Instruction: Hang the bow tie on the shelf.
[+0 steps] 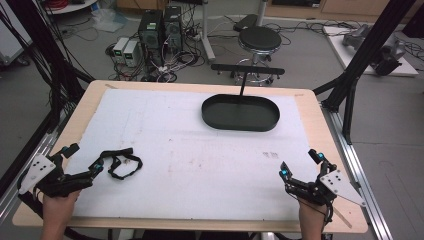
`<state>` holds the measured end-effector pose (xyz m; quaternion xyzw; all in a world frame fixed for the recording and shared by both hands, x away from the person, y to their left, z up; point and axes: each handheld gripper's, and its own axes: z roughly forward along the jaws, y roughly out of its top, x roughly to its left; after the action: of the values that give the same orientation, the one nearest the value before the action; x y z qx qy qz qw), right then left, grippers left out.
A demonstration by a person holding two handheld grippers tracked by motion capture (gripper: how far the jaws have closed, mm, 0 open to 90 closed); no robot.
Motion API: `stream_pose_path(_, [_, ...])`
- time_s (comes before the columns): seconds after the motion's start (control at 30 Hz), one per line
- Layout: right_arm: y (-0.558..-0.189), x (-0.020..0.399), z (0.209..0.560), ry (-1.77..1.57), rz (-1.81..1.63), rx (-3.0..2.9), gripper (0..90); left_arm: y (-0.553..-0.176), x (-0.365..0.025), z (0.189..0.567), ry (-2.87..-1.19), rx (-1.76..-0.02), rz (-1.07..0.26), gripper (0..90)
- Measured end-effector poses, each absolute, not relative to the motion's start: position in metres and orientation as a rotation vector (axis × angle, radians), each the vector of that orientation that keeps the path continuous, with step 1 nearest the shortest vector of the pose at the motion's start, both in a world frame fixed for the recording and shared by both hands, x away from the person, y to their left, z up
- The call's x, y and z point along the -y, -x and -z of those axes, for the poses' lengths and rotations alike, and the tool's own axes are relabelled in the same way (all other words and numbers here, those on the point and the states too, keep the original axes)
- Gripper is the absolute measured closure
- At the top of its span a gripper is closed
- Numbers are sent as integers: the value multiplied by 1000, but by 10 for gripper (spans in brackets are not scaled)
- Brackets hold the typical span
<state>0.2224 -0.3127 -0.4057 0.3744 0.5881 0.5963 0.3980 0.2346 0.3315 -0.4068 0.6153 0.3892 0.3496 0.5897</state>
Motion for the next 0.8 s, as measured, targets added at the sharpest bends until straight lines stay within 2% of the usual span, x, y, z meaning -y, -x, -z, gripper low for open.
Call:
stream_pose_path(0.1, [-222, 313, 406, -954, -1512, -1488, 32, -236, -331, 405, -1479, -924, -795, 55])
stream_pose_path(0.2, [-221, 315, 406, -955, -1513, -1486, 32, -239, -328, 402, -1555, -935, -796, 102])
stream_pose_path(0.4, [-221, 317, 405, -957, -1516, -1479, 32, -249, -319, 389, -1710, -940, -821, 114])
stream_pose_path(0.5, [-220, 317, 404, -956, -1518, -1479, 32, -254, -312, 388, -1773, -930, -821, 156])
stream_pose_path(0.57, [-220, 318, 404, -961, -1517, -1475, 32, -257, -308, 389, -1805, -931, -790, 162])
stream_pose_path(0.63, [-220, 318, 404, -956, -1518, -1479, 32, -257, -302, 391, -1873, -908, -723, 204])
stream_pose_path(0.8, [-221, 318, 406, -963, -1515, -1483, 32, -255, -293, 393, -1955, -829, -624, 222])
